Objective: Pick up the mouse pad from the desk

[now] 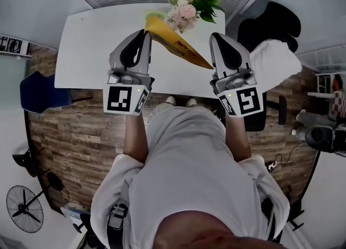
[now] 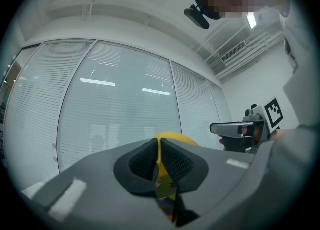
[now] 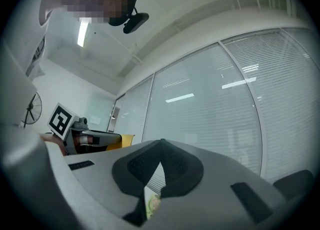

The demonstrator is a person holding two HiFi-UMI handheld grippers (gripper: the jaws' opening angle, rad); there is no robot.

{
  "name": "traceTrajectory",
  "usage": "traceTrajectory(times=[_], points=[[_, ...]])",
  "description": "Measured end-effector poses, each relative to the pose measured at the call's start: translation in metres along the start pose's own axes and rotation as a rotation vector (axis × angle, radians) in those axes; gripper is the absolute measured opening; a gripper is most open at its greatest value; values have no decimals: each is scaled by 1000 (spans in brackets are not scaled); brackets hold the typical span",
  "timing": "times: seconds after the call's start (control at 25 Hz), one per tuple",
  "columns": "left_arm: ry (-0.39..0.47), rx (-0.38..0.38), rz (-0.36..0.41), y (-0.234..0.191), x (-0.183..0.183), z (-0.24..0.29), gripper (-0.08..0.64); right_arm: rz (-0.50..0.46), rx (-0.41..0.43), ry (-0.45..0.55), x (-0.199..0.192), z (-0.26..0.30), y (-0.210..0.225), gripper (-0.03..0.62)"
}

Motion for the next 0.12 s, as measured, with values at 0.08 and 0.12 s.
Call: traceTrajectory(times=[0.08, 0.12], points=[[-2, -2, 2, 2, 1, 1, 18, -5, -1, -10, -1, 0, 1, -3], [-2, -3, 4, 3, 2, 2, 18, -8, -2, -16, -1, 0, 1, -3]])
Point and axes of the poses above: the fingertips, and each gripper's own axes: z forward along the fingers, y to its right, x out of its top, the point moved 4 cm from there along -z, backward along the fingers, and after that the axes turned 6 degrees about x, right-handed, at the moved point
